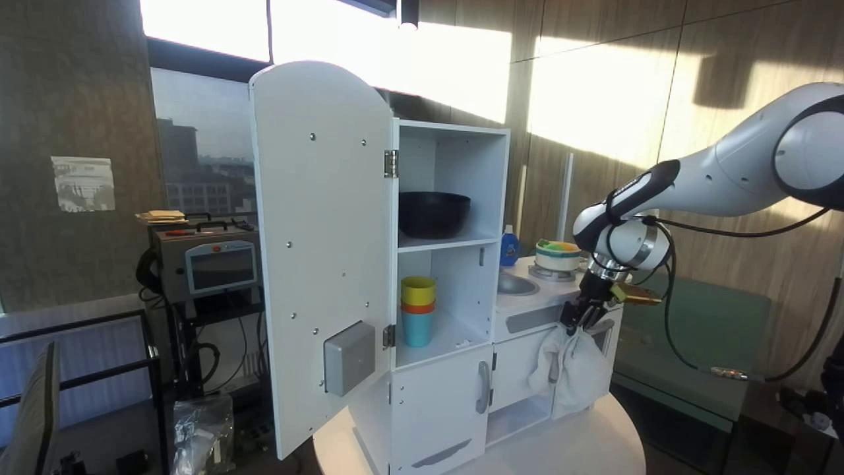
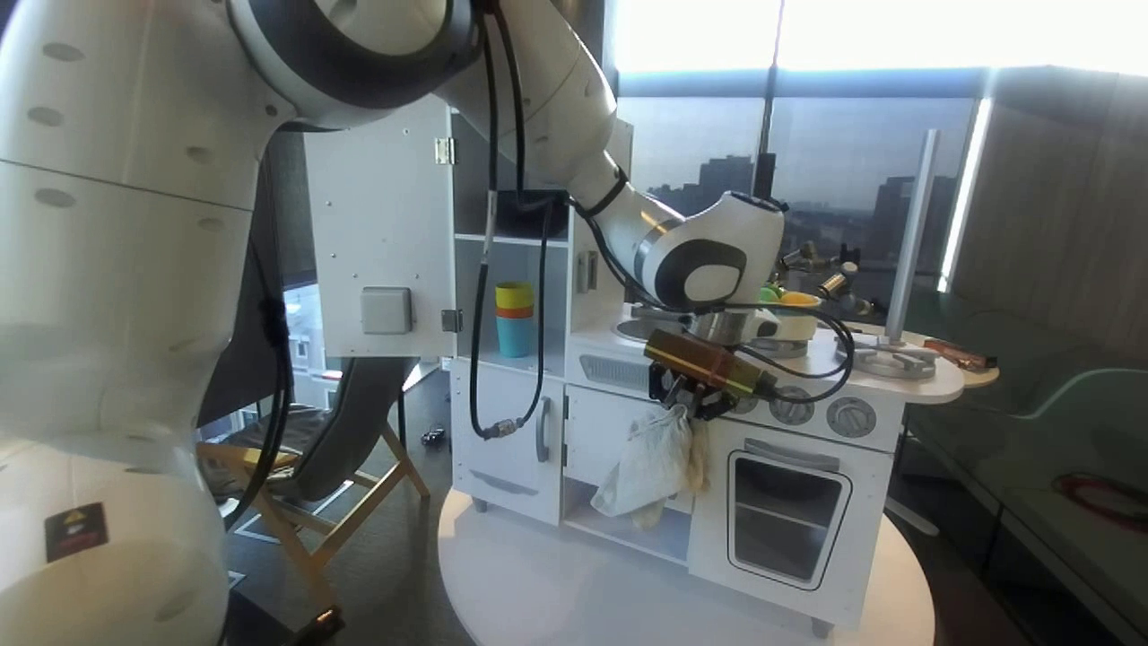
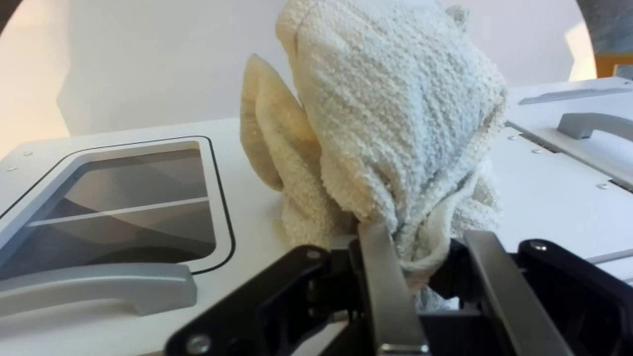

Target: Use the towel to clean the sink

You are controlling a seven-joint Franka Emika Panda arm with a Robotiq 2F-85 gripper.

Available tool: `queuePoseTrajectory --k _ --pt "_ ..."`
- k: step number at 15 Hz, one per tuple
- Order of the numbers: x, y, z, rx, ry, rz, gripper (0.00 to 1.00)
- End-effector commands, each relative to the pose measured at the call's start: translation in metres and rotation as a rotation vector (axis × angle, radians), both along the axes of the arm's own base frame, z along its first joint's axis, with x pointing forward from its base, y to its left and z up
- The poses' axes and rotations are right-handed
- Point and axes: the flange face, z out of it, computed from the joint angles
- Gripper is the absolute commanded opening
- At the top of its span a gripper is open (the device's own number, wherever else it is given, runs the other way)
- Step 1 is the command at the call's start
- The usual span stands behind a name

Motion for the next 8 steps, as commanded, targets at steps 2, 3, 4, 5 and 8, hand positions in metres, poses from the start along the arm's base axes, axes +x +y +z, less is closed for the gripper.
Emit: queuePoseTrajectory --k 2,3,4,5,8 --pt "-0.011 -0.012 -0.011 -0.022 -0.143 -0.065 0.08" --pt "-0.015 -0.013 -0.019 -0.015 -0.143 -0.085 0.08" --pt "-0.019 -0.014 -0.025 -0.001 -0.142 -0.107 0.08" --pt "-0.022 -0.014 -0.029 0.005 -0.147 -0.129 0.08" --pt "-0.039 -0.024 -0.034 -0.006 -0.146 -0.184 0.08"
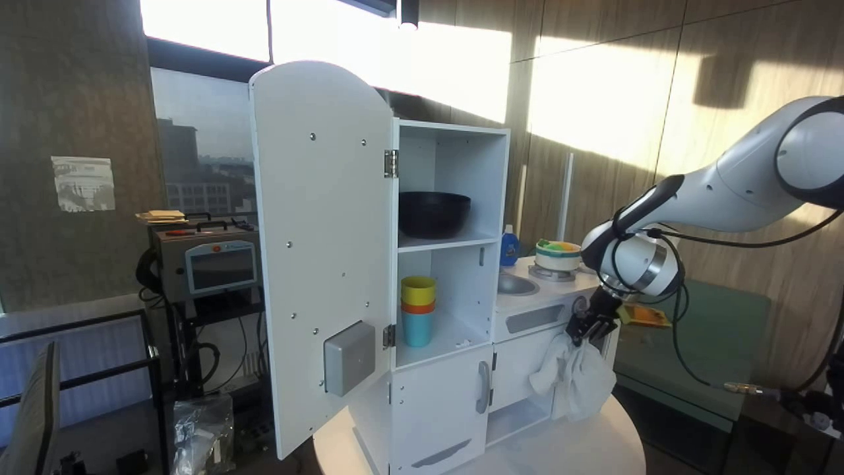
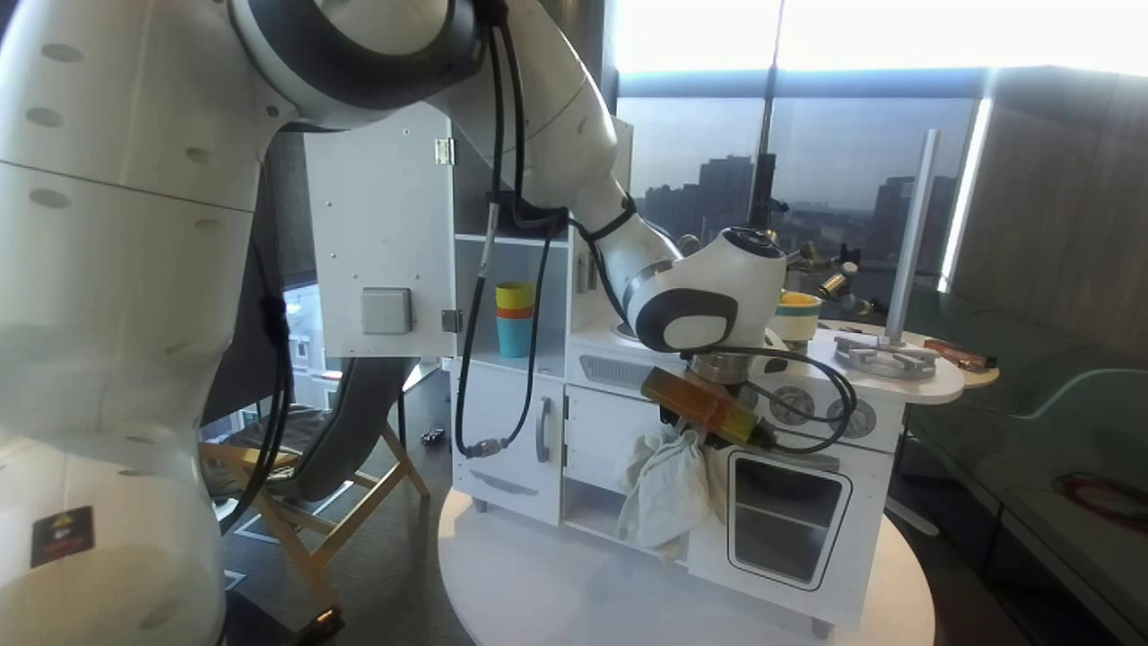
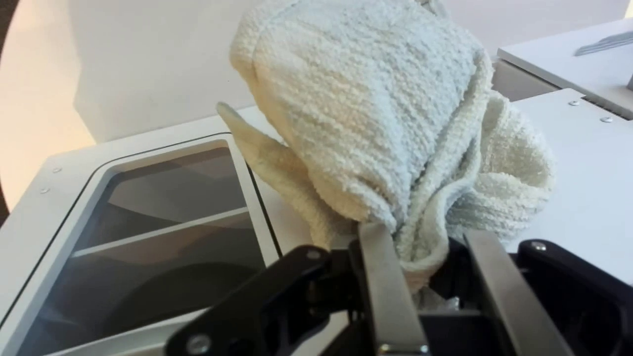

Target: Use the towel to clean the sink

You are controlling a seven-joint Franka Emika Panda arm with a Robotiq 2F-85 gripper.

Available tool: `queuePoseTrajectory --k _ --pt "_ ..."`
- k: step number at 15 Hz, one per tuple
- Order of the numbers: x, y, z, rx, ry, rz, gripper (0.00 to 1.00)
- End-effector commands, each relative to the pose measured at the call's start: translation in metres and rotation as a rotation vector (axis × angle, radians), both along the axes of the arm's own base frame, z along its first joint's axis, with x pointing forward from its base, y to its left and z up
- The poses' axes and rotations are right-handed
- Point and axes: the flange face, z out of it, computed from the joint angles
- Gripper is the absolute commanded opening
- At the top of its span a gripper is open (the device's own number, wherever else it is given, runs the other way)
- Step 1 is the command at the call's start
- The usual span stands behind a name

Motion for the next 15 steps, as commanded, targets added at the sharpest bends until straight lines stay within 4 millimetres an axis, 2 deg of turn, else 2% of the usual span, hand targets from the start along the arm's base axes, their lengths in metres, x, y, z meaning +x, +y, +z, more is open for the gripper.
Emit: queuePoseTrajectory --k 1,3,6,10,15 --pt "-0.020 -0.014 -0.002 -0.015 -0.017 -0.075 0.08" --pt "-0.021 -0.019 -0.008 -0.009 -0.030 -0.076 0.08" --pt "-0.011 -0.022 -0.016 0.003 -0.039 -0.063 0.06" --pt "0.005 -0.013 -0.036 -0.020 -0.057 -0.039 0.06" --pt "0.004 -0.003 -0.083 -0.012 -0.048 -0.076 0.05"
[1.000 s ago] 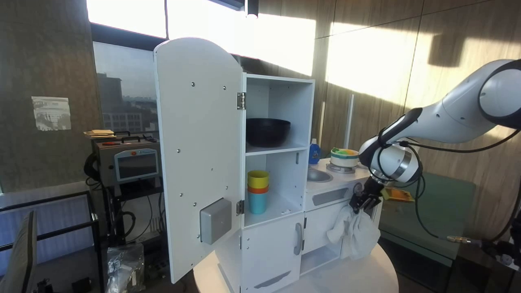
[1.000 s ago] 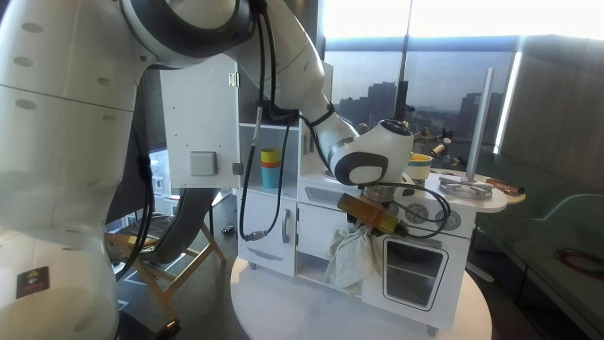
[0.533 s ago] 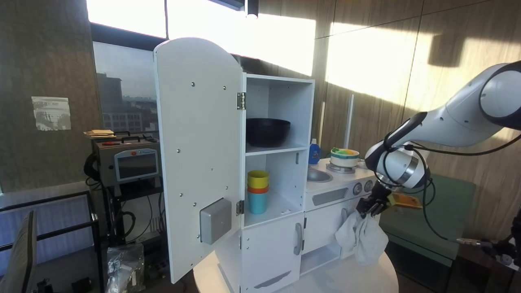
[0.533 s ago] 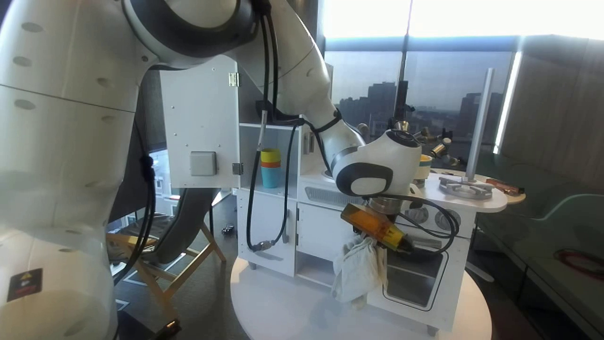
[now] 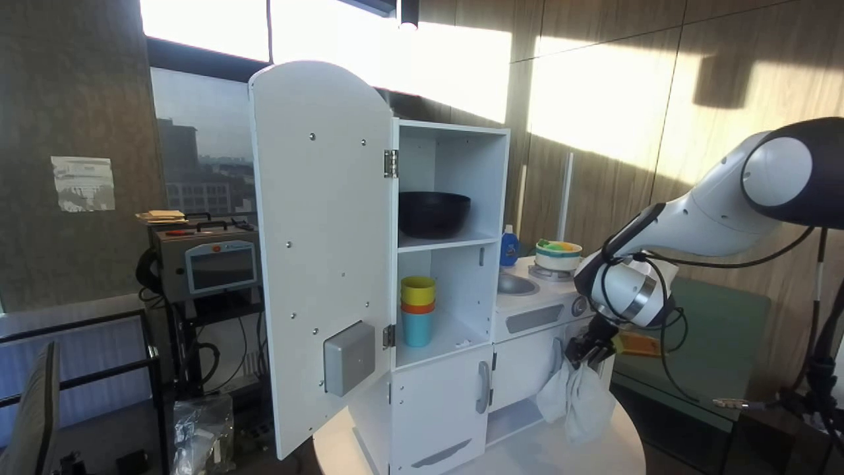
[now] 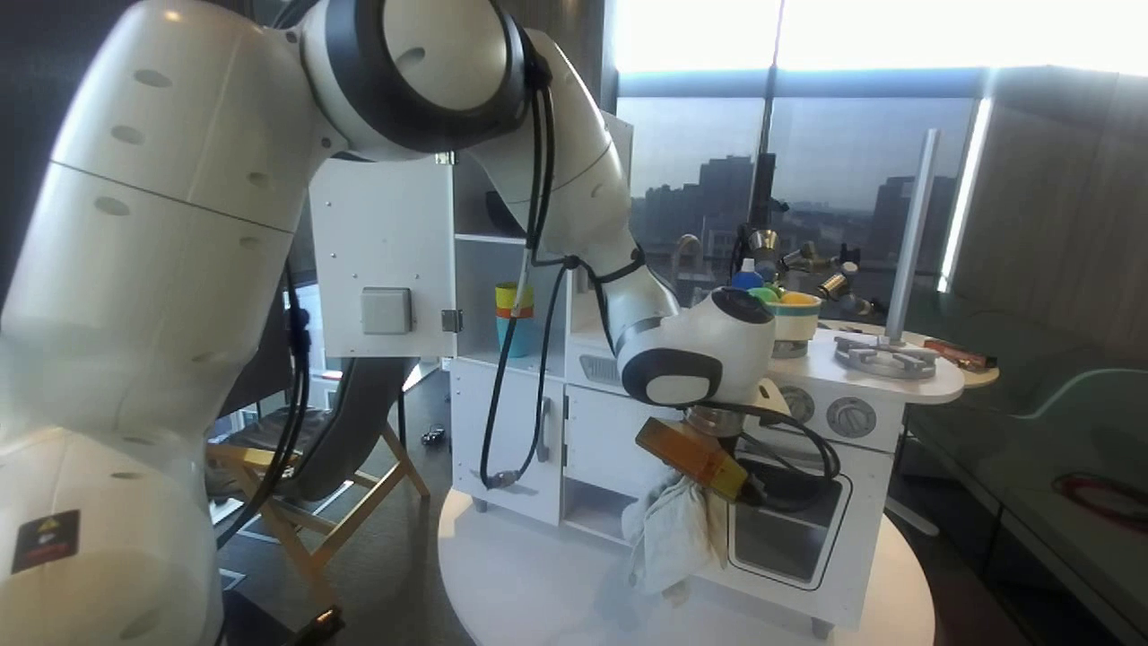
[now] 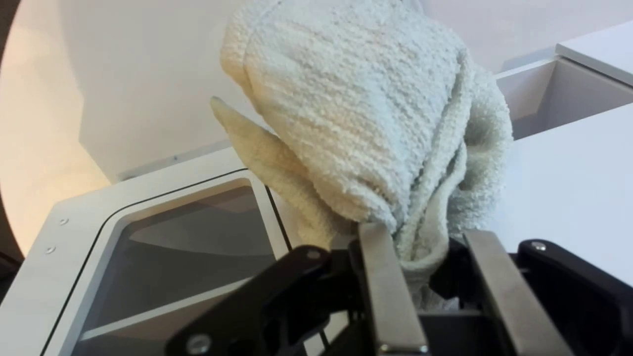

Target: Use the towel to clean the sink

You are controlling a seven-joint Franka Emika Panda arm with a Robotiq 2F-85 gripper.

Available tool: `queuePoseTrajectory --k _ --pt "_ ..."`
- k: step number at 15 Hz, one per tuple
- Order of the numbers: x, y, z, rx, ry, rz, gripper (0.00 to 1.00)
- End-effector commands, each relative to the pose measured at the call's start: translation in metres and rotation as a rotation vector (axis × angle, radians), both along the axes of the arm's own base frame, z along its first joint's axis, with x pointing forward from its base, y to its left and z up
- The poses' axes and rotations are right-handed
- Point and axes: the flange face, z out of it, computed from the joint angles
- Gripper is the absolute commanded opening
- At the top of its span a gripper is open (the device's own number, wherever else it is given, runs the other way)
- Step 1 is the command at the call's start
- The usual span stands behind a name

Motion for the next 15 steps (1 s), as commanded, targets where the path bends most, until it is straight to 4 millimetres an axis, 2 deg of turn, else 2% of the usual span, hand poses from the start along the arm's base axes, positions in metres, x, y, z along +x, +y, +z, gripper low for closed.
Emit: queuePoseTrajectory --k 1,2,3,4,5,7,10,12,15 --pt "0.007 0.002 -0.023 -0.018 -0.028 -0.007 0.06" --pt "0.005 0.003 -0.027 -0.011 -0.026 -0.010 0.26" --pt "0.004 0.005 -0.030 -0.004 -0.027 -0.016 0.11" --pt "0.003 0.007 -0.034 -0.010 -0.024 -0.028 0.47" --pt "0.001 0.007 -0.036 -0.011 -0.018 -0.033 0.48" --pt "-0.009 0.006 -0.030 -0.023 0.023 -0.044 0.62" --pt "-0.027 0.002 -0.005 -0.093 0.048 -0.083 0.83" --pt "-0.042 -0.002 0.019 -0.141 0.091 -0.103 0.98" --pt "-0.058 -0.010 0.057 -0.217 0.182 -0.116 1.00"
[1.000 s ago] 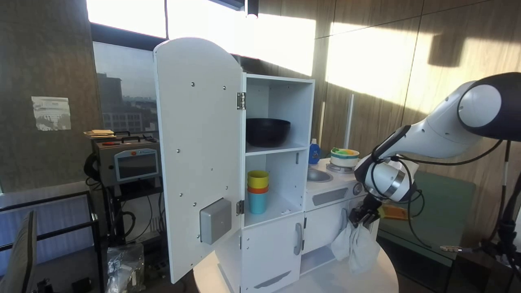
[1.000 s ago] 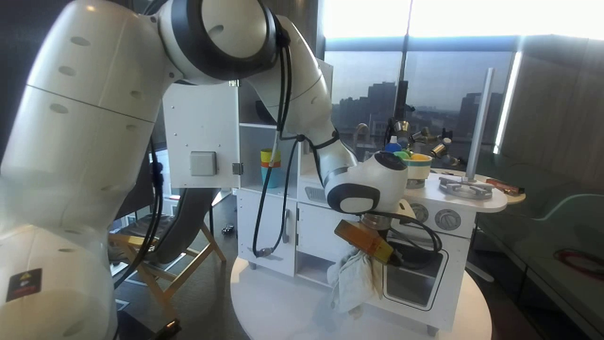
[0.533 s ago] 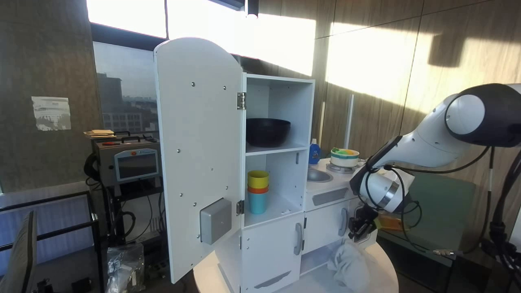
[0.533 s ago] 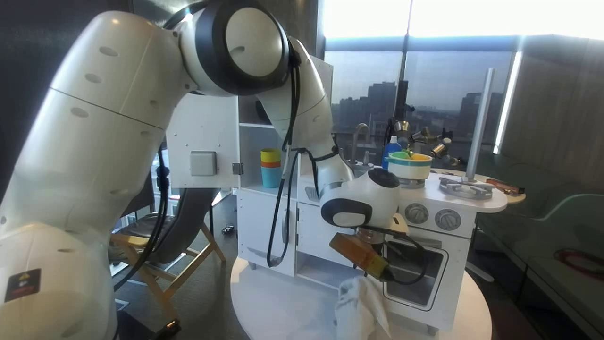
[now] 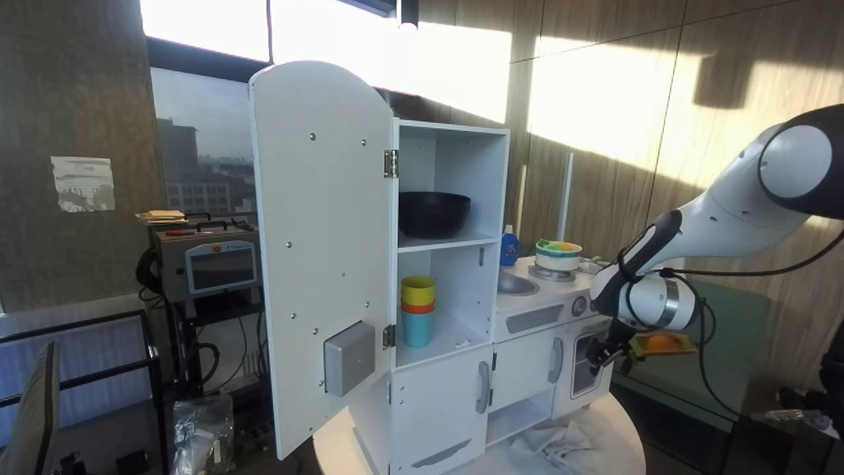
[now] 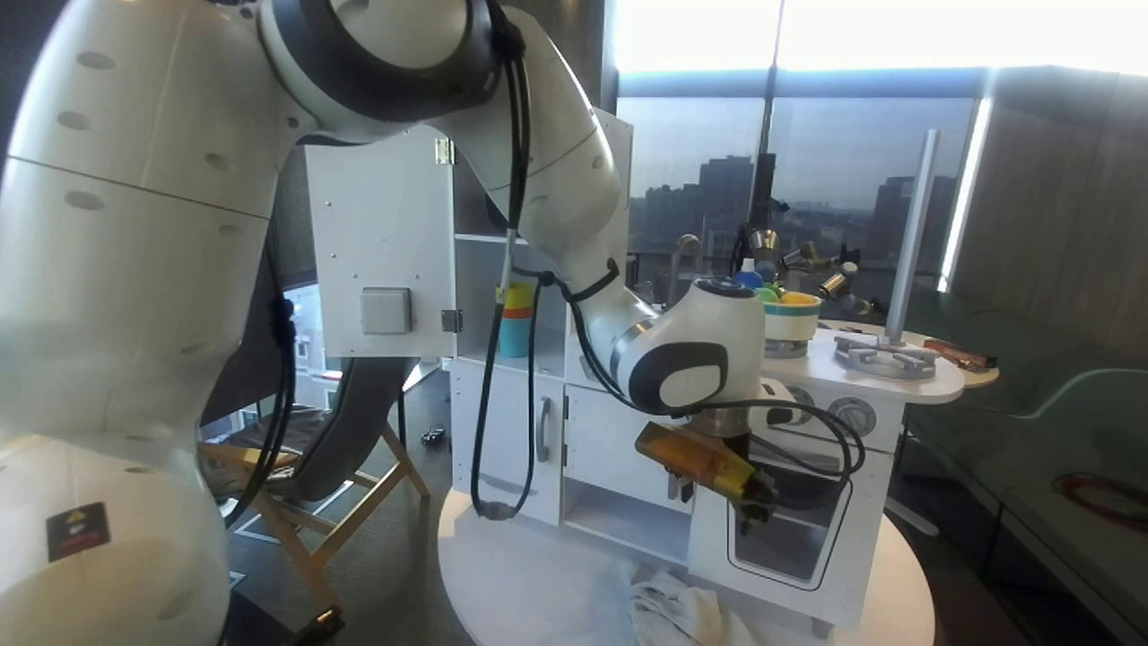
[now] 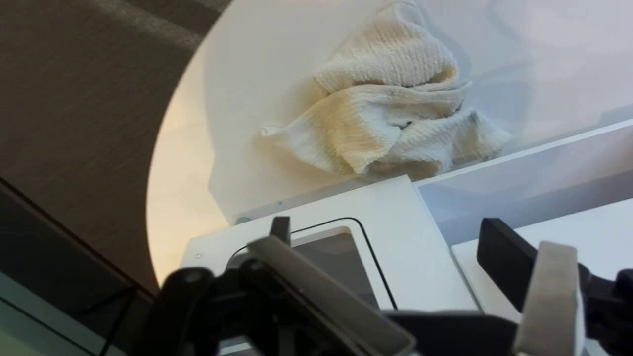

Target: Use the towel to clean the sink

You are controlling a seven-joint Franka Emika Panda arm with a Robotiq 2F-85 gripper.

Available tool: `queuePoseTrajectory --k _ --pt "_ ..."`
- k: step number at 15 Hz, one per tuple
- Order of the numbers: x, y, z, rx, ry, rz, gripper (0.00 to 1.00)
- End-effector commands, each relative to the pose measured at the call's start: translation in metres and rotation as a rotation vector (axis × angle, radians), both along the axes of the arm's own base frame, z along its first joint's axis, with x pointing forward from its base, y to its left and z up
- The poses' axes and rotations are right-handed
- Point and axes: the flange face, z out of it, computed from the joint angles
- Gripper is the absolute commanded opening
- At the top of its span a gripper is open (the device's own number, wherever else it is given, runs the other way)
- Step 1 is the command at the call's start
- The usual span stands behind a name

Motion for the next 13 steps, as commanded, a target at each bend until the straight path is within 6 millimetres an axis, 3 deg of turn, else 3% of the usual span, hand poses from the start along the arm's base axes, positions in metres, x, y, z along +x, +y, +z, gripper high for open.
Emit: queuePoseTrajectory --k 1,4,7,10,11,13 --pt "-0.026 0.000 0.056 -0.075 0.094 -0.032 1.00" --pt "-0.023 0.000 0.118 -0.195 0.151 -0.020 1.00" --pt "-0.026 0.022 0.187 -0.297 0.147 0.006 1.00" --pt "-0.029 0.054 0.258 -0.281 0.132 0.066 1.00" --pt "-0.021 0.041 0.216 -0.277 0.141 0.046 1.00" --pt "-0.026 0.056 0.251 -0.284 0.128 0.056 1.00"
